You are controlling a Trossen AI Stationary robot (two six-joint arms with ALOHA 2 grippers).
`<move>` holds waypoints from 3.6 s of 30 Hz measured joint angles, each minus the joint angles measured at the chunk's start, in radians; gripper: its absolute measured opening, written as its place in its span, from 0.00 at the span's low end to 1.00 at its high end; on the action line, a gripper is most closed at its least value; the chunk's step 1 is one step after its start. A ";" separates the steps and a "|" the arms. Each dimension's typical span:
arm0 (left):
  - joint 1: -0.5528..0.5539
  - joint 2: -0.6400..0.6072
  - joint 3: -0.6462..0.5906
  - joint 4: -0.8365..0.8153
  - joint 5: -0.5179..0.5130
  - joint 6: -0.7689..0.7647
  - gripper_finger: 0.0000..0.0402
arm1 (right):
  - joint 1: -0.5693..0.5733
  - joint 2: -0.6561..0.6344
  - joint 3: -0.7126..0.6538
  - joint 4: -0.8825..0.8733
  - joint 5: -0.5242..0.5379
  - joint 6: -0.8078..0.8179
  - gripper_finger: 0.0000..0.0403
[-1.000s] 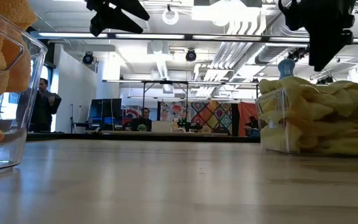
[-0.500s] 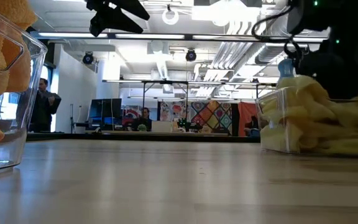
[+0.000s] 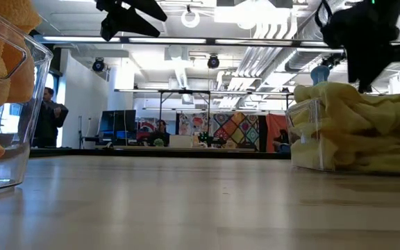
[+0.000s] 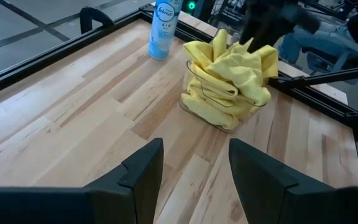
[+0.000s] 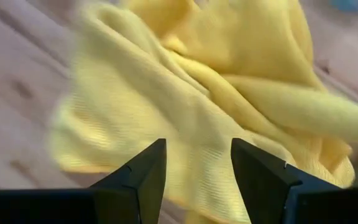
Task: Sort microfiber towel by color & place in baskets
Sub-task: Put the yellow microfiber cloth into the left transparent bin, then return to Home Position
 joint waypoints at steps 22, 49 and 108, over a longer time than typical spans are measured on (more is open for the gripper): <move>0.000 0.000 0.000 -0.001 0.028 0.000 0.42 | 0.000 0.338 -0.028 0.247 -0.005 -0.342 0.44; -0.008 -0.022 -0.068 -0.157 -0.038 0.107 0.17 | 0.000 -0.088 -0.028 0.152 0.006 -0.502 0.37; 0.198 -1.141 -0.894 0.272 0.436 0.574 0.00 | 0.000 -0.087 -0.028 0.293 0.154 -0.340 0.00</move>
